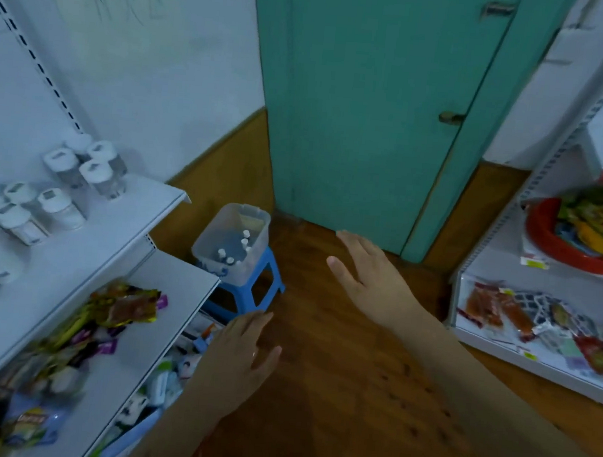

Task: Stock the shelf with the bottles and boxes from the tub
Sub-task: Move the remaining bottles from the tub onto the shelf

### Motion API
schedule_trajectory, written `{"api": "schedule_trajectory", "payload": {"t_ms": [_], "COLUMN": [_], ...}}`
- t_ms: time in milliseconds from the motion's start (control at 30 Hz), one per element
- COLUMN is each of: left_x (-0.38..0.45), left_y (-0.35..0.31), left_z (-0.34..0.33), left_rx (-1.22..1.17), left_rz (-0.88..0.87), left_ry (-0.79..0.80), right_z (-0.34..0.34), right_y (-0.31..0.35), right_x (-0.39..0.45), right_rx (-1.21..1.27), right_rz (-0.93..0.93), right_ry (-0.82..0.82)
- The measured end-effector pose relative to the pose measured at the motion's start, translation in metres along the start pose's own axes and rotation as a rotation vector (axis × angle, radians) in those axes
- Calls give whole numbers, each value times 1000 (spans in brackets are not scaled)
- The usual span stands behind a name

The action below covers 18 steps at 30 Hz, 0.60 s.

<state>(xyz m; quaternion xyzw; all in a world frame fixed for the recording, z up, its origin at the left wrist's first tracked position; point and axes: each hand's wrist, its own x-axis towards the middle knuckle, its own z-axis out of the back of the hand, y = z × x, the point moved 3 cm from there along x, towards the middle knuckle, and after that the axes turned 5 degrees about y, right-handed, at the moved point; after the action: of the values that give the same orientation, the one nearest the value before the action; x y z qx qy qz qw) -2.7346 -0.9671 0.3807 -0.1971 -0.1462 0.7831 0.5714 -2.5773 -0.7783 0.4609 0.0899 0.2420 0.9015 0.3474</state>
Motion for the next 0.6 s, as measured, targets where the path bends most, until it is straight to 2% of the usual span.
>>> {"api": "schedule_trajectory", "payload": {"t_ms": [367, 600], "left_x": [185, 319], "left_y": [60, 133], "left_z": [16, 60], "left_rx": [-79, -157], "left_rz": [67, 109], "left_ry": [-16, -104], "right_z": [-16, -14], "right_y": [-47, -30], "right_x": [191, 355], "right_rx": [44, -16], "right_rz": [41, 114], "right_ry": [58, 121]}}
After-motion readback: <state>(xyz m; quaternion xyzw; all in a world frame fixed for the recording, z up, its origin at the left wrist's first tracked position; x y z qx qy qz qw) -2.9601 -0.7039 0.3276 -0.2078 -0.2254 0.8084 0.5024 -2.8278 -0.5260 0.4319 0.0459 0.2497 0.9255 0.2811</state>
